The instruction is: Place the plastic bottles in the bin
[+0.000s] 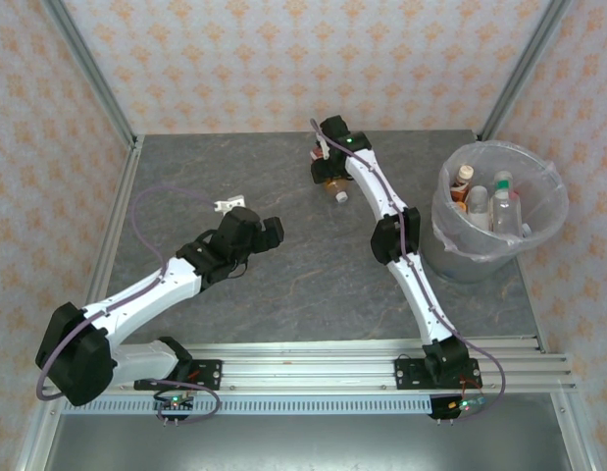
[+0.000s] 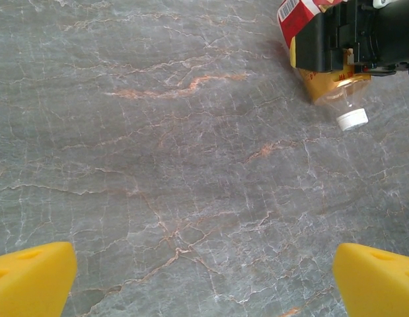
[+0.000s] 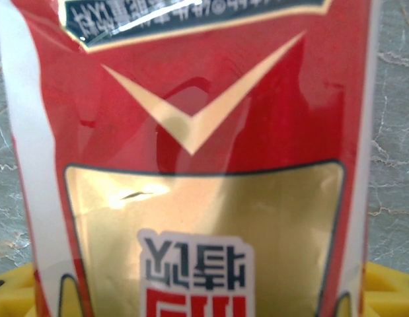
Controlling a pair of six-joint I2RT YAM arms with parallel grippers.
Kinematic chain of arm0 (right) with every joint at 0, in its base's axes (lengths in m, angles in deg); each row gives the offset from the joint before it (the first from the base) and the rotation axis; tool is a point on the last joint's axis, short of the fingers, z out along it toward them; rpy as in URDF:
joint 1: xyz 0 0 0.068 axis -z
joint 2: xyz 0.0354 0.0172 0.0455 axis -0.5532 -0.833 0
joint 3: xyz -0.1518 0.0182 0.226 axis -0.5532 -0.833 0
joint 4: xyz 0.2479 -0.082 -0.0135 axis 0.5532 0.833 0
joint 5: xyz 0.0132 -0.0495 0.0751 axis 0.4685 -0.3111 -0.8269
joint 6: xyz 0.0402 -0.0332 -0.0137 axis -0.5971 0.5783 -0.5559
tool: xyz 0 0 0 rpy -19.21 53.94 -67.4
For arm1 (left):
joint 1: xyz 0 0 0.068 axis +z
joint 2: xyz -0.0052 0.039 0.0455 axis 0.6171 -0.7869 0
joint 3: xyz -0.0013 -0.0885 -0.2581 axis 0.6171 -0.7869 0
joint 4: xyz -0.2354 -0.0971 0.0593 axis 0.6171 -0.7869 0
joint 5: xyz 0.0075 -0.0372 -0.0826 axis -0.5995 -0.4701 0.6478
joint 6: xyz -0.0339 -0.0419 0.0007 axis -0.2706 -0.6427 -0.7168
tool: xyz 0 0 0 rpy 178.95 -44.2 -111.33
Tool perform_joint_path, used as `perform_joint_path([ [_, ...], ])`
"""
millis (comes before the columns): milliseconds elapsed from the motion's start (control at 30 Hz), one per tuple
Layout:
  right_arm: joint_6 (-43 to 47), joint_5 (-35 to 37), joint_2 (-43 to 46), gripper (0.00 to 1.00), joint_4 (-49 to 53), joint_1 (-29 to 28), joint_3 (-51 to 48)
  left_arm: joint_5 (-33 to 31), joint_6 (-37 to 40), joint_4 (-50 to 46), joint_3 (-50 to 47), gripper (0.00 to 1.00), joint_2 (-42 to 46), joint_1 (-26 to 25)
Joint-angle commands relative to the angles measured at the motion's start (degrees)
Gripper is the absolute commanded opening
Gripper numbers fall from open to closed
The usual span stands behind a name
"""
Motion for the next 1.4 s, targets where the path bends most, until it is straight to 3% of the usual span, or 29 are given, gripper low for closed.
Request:
perform_joint_path([
  [0,-0.2,1.2,3.1,0.61,2.7,0.1,1.7,0.3,-0.2,0.9,1.9,1.0,-0.7,0.5],
  [433,4.4,-1.9,15.4,0.58,4.0,0.1,-7.1,1.2,-0.2,1.5,2.3,1.0,-2.1,0.5],
  [767,5.5,-1.8,30.3,0.57,0.8,0.1,-21.7,1.3,-0.4,2.0,2.0,1.0,-2.6,0.5],
  [1167,3.9,-2.0,54.0,0.57,-8.1,-0.3,-52.0,3.2,-0.4,4.0,2.9,1.0,-5.2,0.5],
  [1367,-0.1,-1.2,69.2,0.57,-20.0,-0.3,-71.7,4.8,-1.1,5.1,4.1,1.0,-7.4,0.5],
])
